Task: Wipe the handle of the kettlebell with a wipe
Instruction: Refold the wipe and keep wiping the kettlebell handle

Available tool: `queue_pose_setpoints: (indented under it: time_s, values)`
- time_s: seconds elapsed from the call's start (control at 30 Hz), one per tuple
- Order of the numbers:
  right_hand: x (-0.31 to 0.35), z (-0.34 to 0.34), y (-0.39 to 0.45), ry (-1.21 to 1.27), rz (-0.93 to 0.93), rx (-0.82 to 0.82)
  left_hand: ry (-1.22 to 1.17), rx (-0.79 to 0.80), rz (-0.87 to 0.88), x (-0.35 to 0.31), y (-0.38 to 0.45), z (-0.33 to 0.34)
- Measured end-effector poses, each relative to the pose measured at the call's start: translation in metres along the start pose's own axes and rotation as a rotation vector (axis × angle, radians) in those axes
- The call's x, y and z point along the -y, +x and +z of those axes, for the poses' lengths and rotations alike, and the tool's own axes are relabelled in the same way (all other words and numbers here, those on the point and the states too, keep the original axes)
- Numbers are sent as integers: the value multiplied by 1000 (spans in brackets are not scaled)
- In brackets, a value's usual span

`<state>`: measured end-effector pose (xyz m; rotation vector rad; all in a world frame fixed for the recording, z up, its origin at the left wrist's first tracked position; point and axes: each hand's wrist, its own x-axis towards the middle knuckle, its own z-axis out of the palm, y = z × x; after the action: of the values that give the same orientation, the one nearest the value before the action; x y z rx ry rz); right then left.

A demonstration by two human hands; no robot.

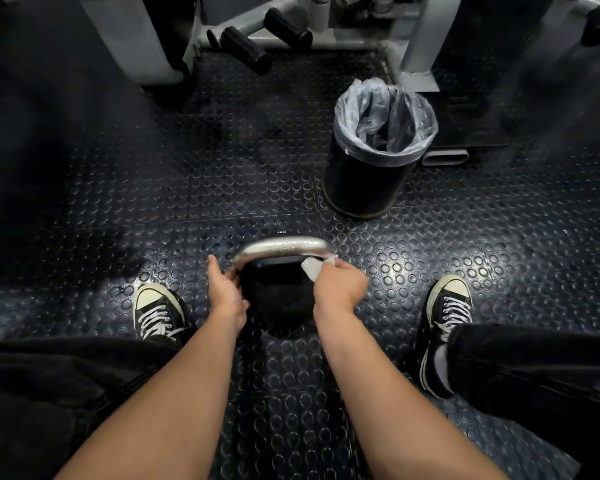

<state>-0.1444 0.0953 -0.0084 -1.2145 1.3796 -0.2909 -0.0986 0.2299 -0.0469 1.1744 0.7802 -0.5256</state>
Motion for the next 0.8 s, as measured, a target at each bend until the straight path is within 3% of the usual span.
queue_pose_setpoints:
  time_s: [0.37,0.8]
  values:
    - [-1,-6,0,40,11,-7,-43,-6,-4,-2,0,-1]
    - [-17,1,11,302,234,106,-40,-4,-14,-2,2,-1]
